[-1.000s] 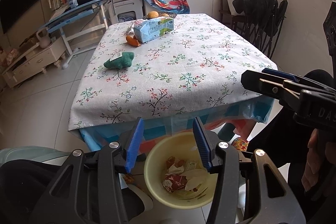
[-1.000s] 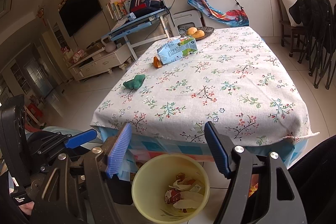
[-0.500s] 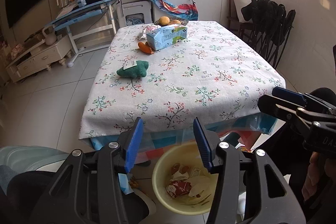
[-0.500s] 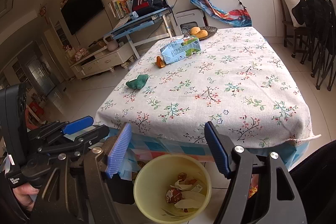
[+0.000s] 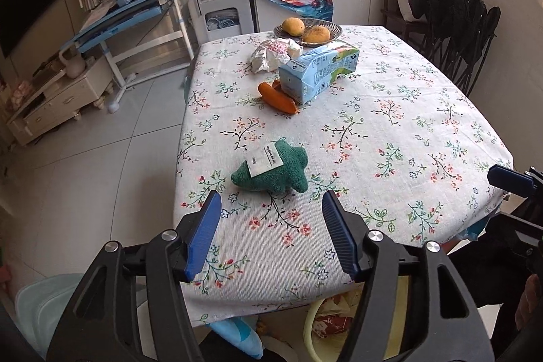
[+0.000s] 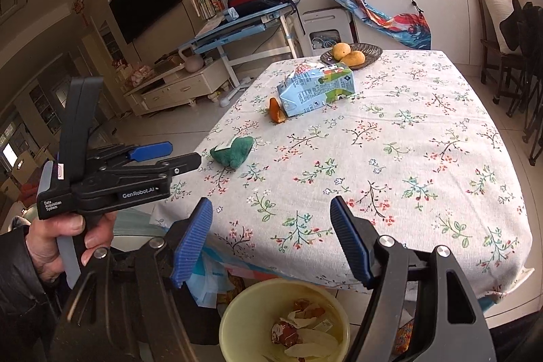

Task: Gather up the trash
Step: 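Reach the left gripper to the green sponge with white tag and grasp it, then grasp the second orange peel with the right gripper while the left holds the green sponge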

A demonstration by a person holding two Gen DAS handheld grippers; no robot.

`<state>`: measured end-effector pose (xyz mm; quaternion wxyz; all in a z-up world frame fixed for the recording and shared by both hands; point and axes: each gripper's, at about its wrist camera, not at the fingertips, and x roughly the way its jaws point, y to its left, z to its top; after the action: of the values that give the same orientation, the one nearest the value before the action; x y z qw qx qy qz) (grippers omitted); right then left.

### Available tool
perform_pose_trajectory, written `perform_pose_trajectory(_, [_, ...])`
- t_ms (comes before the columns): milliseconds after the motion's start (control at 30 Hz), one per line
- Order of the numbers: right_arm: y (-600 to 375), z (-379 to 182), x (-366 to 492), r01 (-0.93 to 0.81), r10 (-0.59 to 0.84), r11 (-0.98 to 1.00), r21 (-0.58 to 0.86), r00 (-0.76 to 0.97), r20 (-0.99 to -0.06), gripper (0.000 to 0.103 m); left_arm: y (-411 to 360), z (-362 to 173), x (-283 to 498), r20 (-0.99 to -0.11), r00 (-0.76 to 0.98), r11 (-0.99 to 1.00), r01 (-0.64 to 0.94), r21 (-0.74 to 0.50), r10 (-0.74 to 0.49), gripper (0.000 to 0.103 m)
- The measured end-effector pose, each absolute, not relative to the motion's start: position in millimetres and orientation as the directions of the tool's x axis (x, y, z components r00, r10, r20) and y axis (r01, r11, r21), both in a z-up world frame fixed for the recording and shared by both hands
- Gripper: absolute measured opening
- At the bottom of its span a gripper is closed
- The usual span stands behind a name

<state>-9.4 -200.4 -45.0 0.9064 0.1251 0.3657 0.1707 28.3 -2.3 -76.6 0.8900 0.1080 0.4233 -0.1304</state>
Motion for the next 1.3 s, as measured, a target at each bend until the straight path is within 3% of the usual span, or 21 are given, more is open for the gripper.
perform_pose_trajectory(400, [-184.5,-55.5,61.3,-0.214,0.434,0.893,0.395,0.639,-0.636,0.066,-14.8,-111.7,96.5,-0.824,0.531,0.907,0.418,0.052,-0.198,0.060])
perform_pose_trajectory(467, [-181.5,-57.7,74.3,-0.214,0.445,0.887,0.409,0.629,-0.637,0.063,-16.8,-117.0,100.1,-0.840,0.502,0.902,0.430,0.038,-0.204,0.047])
perform_pose_trajectory(533, [-177.7,-60.1,88.2,-0.220,0.462,0.879,0.423,0.614,-0.640,0.056,-15.3,-116.4,99.1,-0.847,0.494,0.901,0.431,0.044,-0.195,0.041])
perform_pose_trajectory(667, [-157.2,-63.3,117.3,-0.269,0.493,0.868,0.418,0.576,-0.652,0.052,1.4,-106.5,93.0,-0.860,0.476,0.916,0.401,0.026,-0.185,0.027])
perform_pose_trajectory(1300, [-105.0,-95.0,191.0,-0.299,0.345,0.932,0.207,0.549,-0.761,0.048,26.5,-98.6,87.7,-0.851,0.497,0.934,0.356,0.020,-0.171,0.028])
